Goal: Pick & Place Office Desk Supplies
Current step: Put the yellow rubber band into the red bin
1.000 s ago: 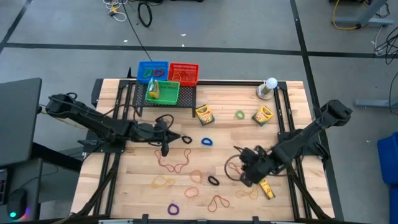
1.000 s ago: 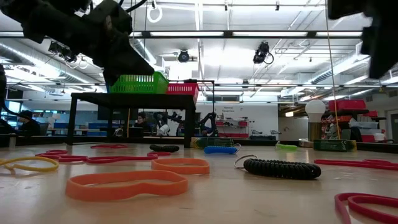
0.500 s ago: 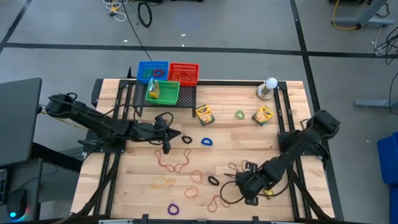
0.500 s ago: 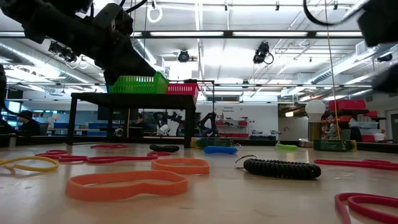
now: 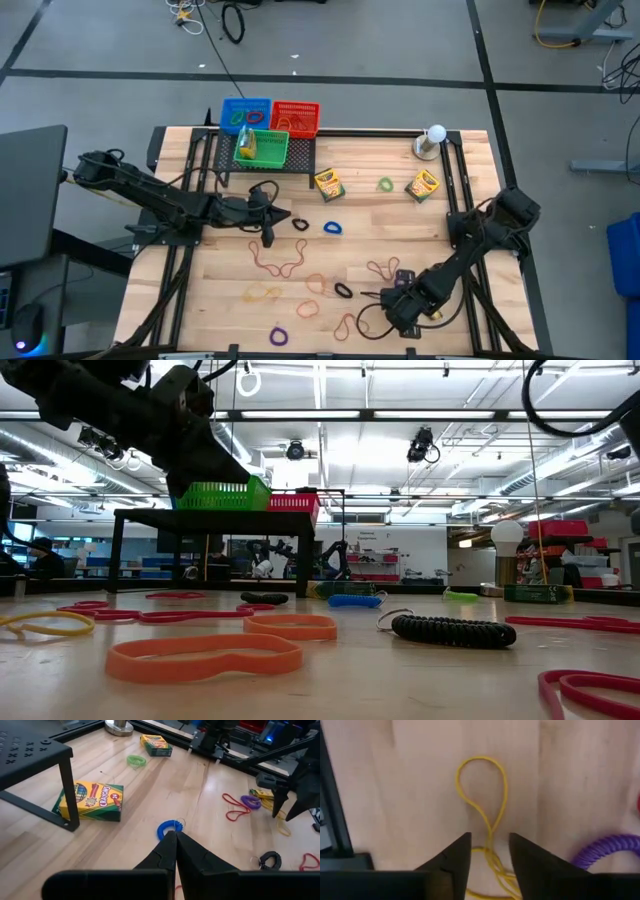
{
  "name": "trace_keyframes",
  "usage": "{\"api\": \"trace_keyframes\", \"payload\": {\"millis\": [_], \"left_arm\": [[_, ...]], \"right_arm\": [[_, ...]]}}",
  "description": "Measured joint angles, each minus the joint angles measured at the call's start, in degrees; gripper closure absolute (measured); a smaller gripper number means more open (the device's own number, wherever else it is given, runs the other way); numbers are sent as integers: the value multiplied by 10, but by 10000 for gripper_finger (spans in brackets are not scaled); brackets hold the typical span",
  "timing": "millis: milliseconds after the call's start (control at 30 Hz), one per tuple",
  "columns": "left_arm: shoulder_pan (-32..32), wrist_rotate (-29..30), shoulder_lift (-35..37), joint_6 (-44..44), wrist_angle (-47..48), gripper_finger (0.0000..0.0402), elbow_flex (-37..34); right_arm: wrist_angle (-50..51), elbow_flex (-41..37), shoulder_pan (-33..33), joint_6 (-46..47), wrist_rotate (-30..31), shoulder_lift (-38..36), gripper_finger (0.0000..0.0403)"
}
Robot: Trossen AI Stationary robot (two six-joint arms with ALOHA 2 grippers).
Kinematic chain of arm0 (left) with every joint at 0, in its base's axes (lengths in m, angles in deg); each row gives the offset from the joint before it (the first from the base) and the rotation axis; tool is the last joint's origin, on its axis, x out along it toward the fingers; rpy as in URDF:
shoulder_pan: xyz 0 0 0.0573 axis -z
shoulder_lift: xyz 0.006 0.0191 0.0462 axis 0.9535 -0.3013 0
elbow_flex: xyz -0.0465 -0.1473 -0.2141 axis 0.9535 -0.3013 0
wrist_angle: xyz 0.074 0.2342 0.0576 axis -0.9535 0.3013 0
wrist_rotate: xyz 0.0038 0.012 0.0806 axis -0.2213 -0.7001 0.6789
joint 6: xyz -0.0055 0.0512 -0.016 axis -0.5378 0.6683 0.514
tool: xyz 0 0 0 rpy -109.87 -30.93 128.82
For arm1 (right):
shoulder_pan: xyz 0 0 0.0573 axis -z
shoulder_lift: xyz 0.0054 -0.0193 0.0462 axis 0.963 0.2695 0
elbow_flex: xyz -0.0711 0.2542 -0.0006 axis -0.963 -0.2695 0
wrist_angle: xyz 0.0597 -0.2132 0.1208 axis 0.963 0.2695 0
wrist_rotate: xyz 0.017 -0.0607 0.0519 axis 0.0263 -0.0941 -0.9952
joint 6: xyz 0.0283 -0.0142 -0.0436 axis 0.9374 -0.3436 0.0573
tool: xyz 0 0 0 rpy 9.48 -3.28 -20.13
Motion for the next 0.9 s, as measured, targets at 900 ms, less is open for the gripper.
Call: {"api": "trace_keyframes", "payload": {"millis": [900], "left_arm": [[-96, -202, -30, -55, -34, 362, 0]], "right_arm": [[12, 134, 57, 40, 93, 4, 401]]}}
